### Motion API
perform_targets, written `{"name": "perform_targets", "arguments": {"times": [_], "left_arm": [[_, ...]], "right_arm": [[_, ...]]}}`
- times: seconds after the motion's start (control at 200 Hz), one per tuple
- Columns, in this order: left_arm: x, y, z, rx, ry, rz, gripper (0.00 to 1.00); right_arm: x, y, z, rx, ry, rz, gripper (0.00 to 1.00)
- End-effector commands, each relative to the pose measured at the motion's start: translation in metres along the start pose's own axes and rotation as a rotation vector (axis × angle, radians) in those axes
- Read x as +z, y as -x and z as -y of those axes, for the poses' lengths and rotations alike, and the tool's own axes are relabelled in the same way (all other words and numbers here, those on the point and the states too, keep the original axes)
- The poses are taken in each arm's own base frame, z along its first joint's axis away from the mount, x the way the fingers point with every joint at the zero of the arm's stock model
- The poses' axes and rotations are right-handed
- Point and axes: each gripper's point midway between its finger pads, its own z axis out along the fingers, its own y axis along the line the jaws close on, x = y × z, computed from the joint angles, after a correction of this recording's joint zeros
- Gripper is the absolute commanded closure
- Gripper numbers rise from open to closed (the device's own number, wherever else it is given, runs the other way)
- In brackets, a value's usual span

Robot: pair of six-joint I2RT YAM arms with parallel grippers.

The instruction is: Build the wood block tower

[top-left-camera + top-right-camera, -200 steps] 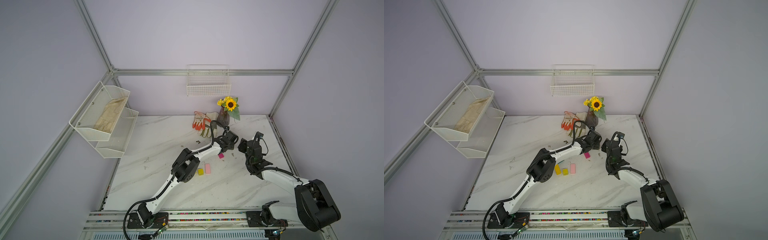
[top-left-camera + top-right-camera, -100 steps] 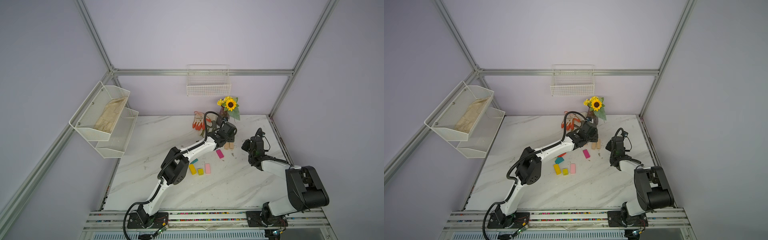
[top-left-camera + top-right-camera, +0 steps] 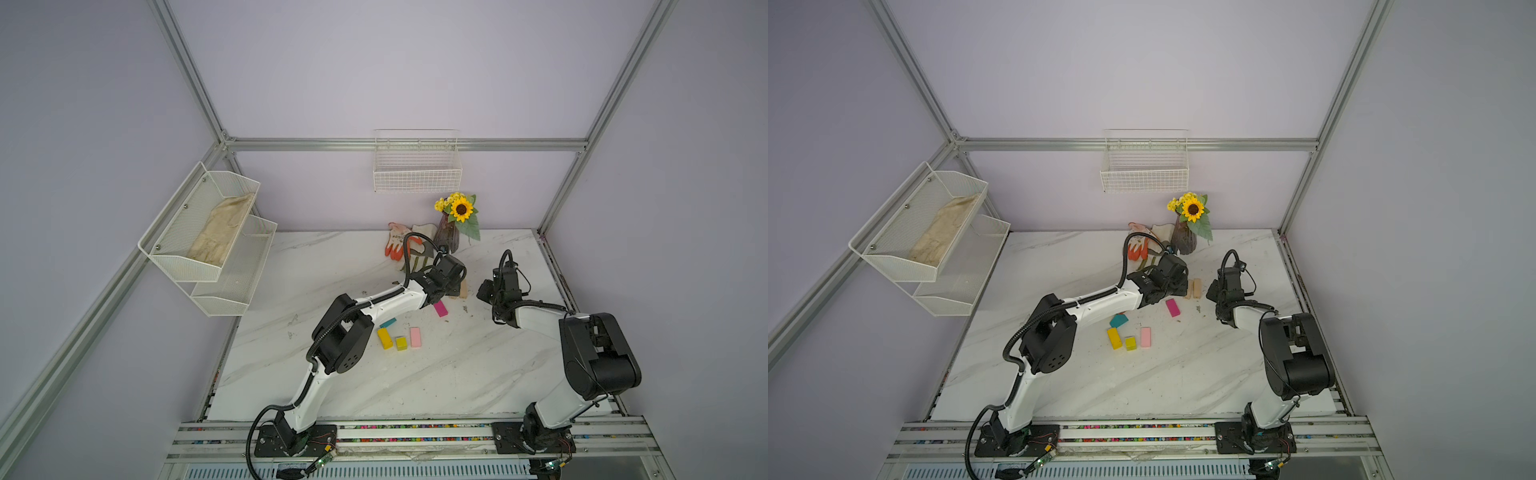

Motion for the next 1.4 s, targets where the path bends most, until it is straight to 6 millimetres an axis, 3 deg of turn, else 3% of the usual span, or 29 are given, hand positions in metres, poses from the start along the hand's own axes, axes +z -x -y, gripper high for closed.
{"name": "perform_targets", "arguments": {"times": [0.0, 0.25, 0.66, 1.395], "left_arm": [[0.011, -0.003, -0.004, 0.014, 0.013, -0.014, 0.80], [0.035, -0.013, -0.009, 0.013, 0.038, -0.045, 0.82], [0.064, -0.018, -0.013, -0.012, 0.018, -0.087, 0.84], [0.080, -0.024, 0.006, -0.036, -0.083, -0.130, 0.83]], "right_arm": [[0.009, -0.004, -0.009, -0.025, 0.025, -0.041, 0.70], [0.030, -0.019, -0.017, -0.057, 0.046, -0.122, 0.71], [0.041, -0.030, -0.030, -0.105, 0.066, -0.169, 0.72], [0.044, -0.036, -0.039, -0.141, 0.073, -0.183, 0.73]]}}
